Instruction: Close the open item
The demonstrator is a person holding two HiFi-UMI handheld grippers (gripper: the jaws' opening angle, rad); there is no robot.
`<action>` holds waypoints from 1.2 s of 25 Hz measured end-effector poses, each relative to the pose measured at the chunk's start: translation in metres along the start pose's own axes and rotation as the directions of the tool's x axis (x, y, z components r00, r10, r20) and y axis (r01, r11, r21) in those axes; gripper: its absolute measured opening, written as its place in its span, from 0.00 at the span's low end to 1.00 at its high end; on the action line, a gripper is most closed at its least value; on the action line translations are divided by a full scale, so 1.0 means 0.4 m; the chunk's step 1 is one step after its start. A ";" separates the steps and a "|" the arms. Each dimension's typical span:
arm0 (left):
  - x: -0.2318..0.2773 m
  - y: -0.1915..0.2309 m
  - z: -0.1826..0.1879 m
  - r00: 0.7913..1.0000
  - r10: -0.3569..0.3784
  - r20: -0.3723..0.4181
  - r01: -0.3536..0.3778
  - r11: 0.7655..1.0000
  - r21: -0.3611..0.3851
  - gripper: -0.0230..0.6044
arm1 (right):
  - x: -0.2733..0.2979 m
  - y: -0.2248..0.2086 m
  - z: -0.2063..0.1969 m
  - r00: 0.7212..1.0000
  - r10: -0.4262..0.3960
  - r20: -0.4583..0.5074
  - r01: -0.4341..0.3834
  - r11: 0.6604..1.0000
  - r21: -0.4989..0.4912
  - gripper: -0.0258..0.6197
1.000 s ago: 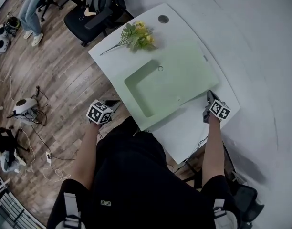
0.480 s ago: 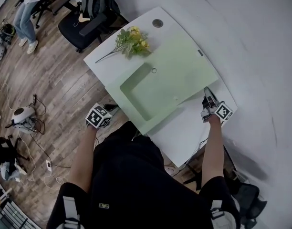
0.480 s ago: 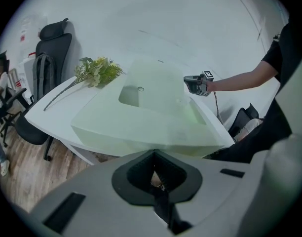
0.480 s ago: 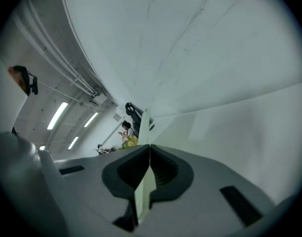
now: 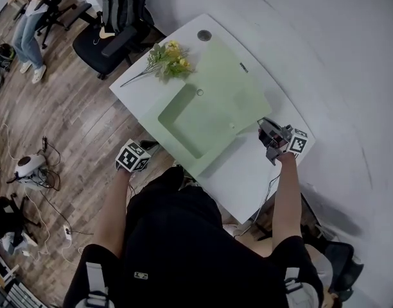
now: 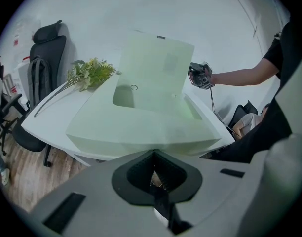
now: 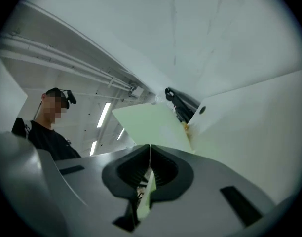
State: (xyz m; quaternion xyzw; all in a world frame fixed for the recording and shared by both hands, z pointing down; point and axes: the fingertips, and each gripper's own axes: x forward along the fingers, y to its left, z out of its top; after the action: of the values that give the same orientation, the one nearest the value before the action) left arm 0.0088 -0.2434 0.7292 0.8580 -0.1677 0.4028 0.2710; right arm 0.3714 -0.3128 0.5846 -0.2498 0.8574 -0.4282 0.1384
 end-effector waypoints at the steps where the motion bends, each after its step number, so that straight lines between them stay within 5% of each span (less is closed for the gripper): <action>1: -0.002 0.002 -0.001 1.000 0.001 0.001 -0.001 1.000 0.003 0.04 | 0.021 0.023 -0.018 0.998 0.038 -0.053 -0.037 0.999 0.010 0.05; 4: -0.004 0.011 0.001 1.000 0.010 0.009 -0.010 1.000 0.004 0.04 | 0.075 0.080 -0.089 0.961 0.120 -0.248 -0.114 0.993 0.036 0.05; 6: -0.003 0.011 0.000 1.000 0.012 0.016 -0.012 1.000 0.005 0.04 | 0.099 0.100 -0.152 0.907 0.131 -0.399 -0.124 0.991 0.043 0.05; 12: -0.002 0.003 0.008 0.999 0.005 0.035 -0.006 1.000 0.004 0.04 | 0.154 0.131 -0.324 0.627 0.101 -0.772 -0.125 0.992 0.029 0.05; 18: 0.002 0.008 0.009 0.998 0.018 0.058 -0.018 1.000 -0.007 0.04 | 0.222 0.161 -0.399 0.443 0.073 -0.894 -0.170 0.985 -0.003 0.05; 23: 0.005 0.006 0.001 0.998 0.026 0.065 -0.027 1.000 0.007 0.05 | 0.266 0.168 -0.452 0.252 -0.016 -0.968 -0.220 0.973 -0.074 0.05; 25: 0.002 0.005 0.003 0.997 0.028 0.073 -0.028 1.000 0.001 0.04 | 0.289 0.178 -0.461 0.237 -0.022 -0.971 -0.240 0.967 -0.081 0.05; 30: -0.001 0.009 0.007 0.996 0.029 0.081 -0.029 1.000 0.002 0.04 | 0.391 0.214 -0.442 0.348 -0.004 -0.938 -0.292 0.950 -0.112 0.05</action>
State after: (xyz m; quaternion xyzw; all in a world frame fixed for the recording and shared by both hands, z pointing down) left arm 0.0084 -0.2479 0.7286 0.8714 -0.1904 0.3720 0.2570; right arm 0.1342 -0.2372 0.6173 0.0970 0.8511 -0.3632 -0.3665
